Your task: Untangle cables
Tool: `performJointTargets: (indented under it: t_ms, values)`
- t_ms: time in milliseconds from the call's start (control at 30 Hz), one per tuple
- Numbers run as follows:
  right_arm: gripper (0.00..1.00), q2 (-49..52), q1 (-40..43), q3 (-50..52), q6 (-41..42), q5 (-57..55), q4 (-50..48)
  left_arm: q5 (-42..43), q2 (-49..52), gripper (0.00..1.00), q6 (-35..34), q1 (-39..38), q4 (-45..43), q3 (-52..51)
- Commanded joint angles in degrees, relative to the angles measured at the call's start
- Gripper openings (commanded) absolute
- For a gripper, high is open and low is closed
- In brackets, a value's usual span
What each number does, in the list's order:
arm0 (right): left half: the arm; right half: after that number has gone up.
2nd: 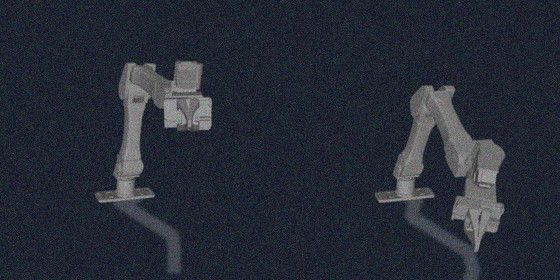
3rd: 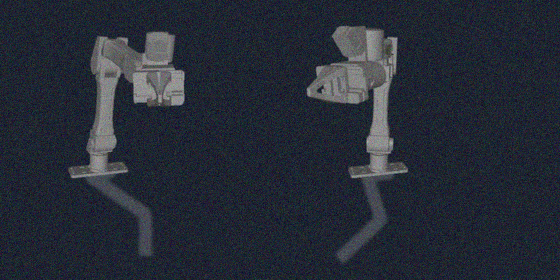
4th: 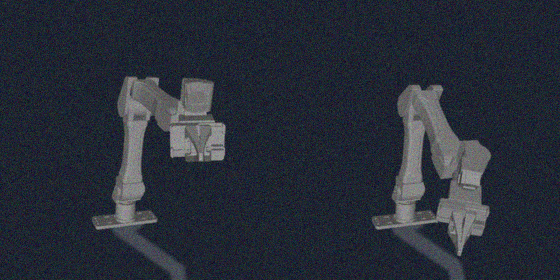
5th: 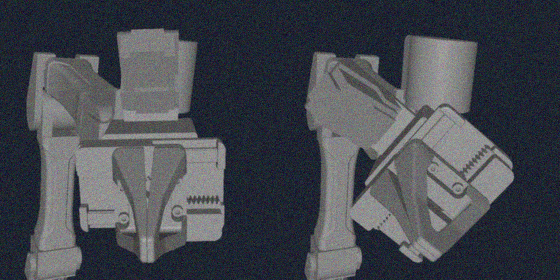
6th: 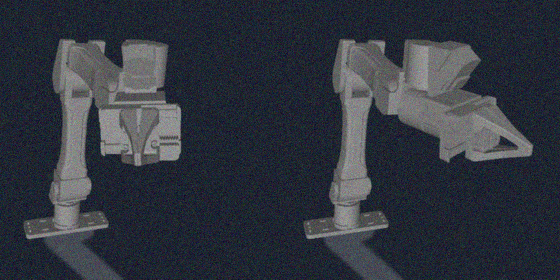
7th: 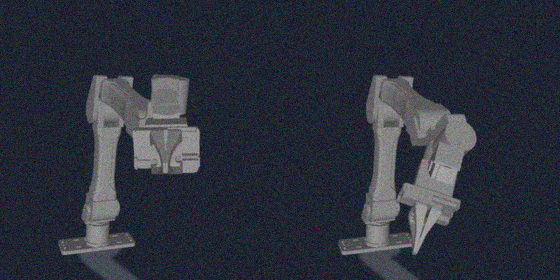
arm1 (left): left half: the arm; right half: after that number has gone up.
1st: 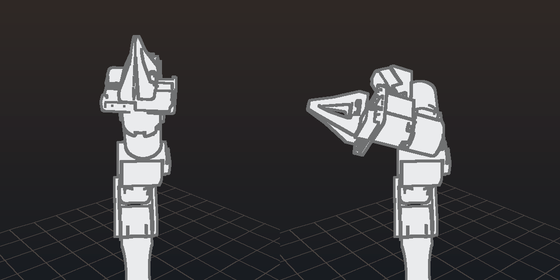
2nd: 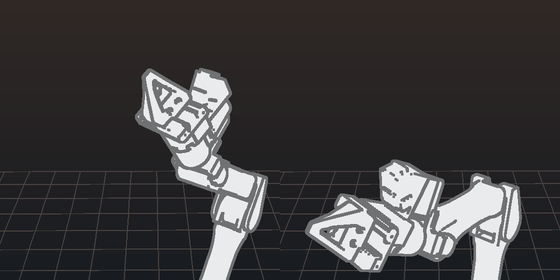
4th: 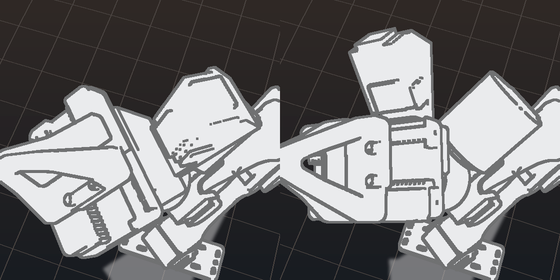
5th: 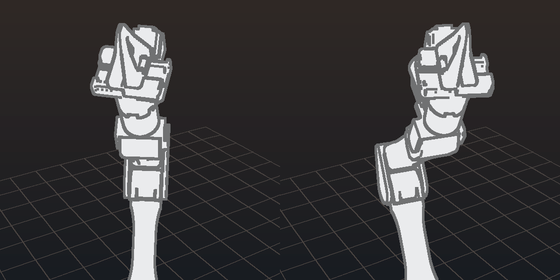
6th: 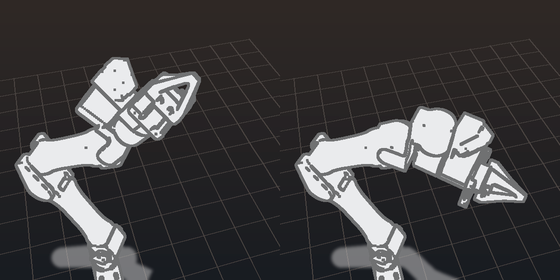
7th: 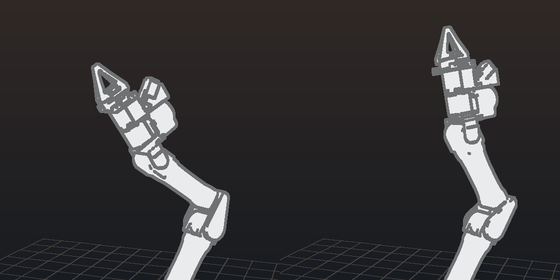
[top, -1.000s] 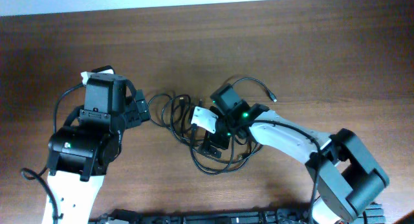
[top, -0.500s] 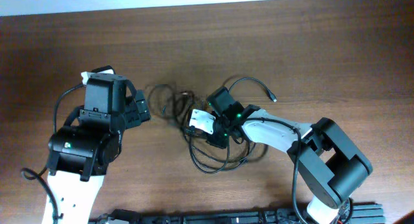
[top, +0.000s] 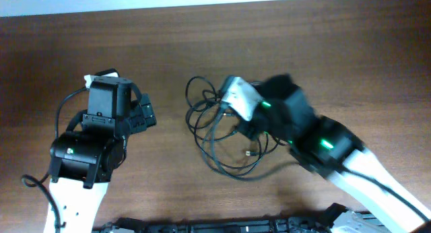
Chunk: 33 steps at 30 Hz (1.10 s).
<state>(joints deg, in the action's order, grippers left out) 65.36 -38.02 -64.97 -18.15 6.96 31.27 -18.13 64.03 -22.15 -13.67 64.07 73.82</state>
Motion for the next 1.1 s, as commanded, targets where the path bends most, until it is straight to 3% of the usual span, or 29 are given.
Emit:
performJointTargets:
  t_ms: [0, 133, 267, 400, 500, 600, 800, 967, 1033, 1067]
  values:
    - [0.04, -10.8, -0.2, -1.5, 0.9, -5.4, -2.8, 0.4, -0.1, 0.99, -0.5, 0.3, 0.1, 0.4]
    - [0.04, -22.0, -0.2, -1.6, 0.9, -10.0, -10.0, 0.4, -0.1, 0.99, -0.5, 0.3, 0.1, 0.4]
    - [0.04, -26.3, -0.2, -1.7, 0.8, -16.4, -18.4, 3.9, -0.1, 0.99, -0.5, 0.3, 0.1, 0.4]
    - [0.04, -24.8, -0.2, -1.7, 0.5, -21.3, -19.0, 22.9, -0.1, 0.99, 0.1, 0.3, -0.5, 0.4]
    - [0.04, -23.1, -0.2, -1.7, 0.5, -21.9, -19.2, 38.2, 0.0, 0.99, 7.1, 0.3, -1.2, 0.4]
    - [0.04, -22.7, -0.2, -1.7, 2.7, -24.1, -20.7, 46.1, 0.2, 0.99, 10.3, 0.3, -1.1, 0.4]
    - [0.04, -22.7, -0.2, -1.7, 4.7, -24.6, -31.1, 46.2, 3.3, 0.99, 10.3, 0.3, -1.0, 0.3]
    - [0.04, -22.7, -0.2, -1.7, 0.1, -25.7, -38.8, 46.2, 6.3, 0.99, 11.6, 0.3, -1.1, 0.3]
    - [0.04, -22.7, -0.2, -1.7, -0.9, -25.7, -31.8, 46.2, 6.4, 0.99, 11.6, 0.3, -1.5, 0.3]
    - [0.04, -22.4, -0.2, -1.7, -0.9, -27.8, -23.1, 46.2, 6.4, 0.99, 12.0, 0.3, -1.9, 0.3]
